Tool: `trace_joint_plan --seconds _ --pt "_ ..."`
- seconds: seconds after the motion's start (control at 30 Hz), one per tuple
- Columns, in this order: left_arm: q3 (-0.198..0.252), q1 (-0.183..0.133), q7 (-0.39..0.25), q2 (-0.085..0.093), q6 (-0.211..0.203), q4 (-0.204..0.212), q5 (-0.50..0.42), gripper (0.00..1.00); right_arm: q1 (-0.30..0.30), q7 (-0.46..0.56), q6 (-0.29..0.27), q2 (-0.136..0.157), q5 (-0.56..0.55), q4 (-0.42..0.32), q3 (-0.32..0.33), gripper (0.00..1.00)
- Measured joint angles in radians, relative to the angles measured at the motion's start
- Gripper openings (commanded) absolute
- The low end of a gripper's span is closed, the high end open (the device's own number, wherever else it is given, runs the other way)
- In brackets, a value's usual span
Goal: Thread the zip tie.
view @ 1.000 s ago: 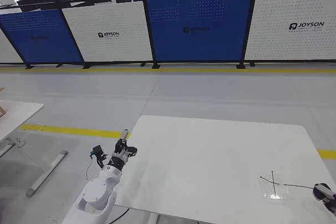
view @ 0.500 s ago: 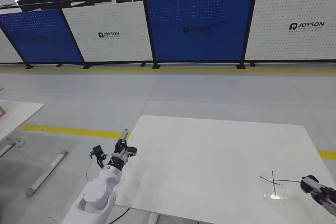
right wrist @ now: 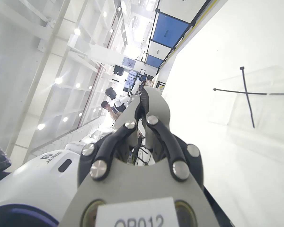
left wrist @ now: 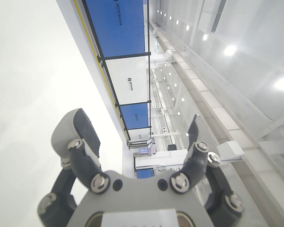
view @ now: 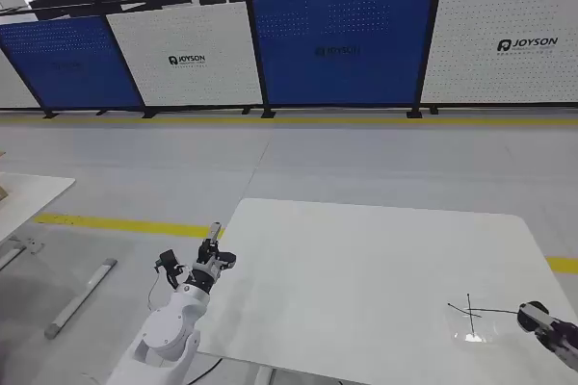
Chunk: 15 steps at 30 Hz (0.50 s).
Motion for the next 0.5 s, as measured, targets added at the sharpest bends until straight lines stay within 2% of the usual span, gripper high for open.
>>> trace_joint_plan --seconds 0.13,0.3,0.43,0.5 --pt "0.0 0.0 0.0 0.0 0.0 0.0 0.0 1.0 0.001 -0.015 0.008 -0.001 0.002 -0.013 -0.009 0.0" --pt "0.0 0.0 0.0 0.0 0.0 0.0 0.0 1.0 -0.004 -0.045 0.01 -0.008 0.019 -0.099 -0.055 0.0" --pt "0.0 0.0 0.0 0.0 0.0 0.0 0.0 1.0 -0.01 -0.116 -0.007 -0.018 -0.018 -0.158 -0.123 0.0" --pt "0.0 0.0 0.0 0.0 0.0 0.0 0.0 1.0 -0.006 -0.167 -0.019 -0.023 -0.058 -0.164 -0.161 0.0"
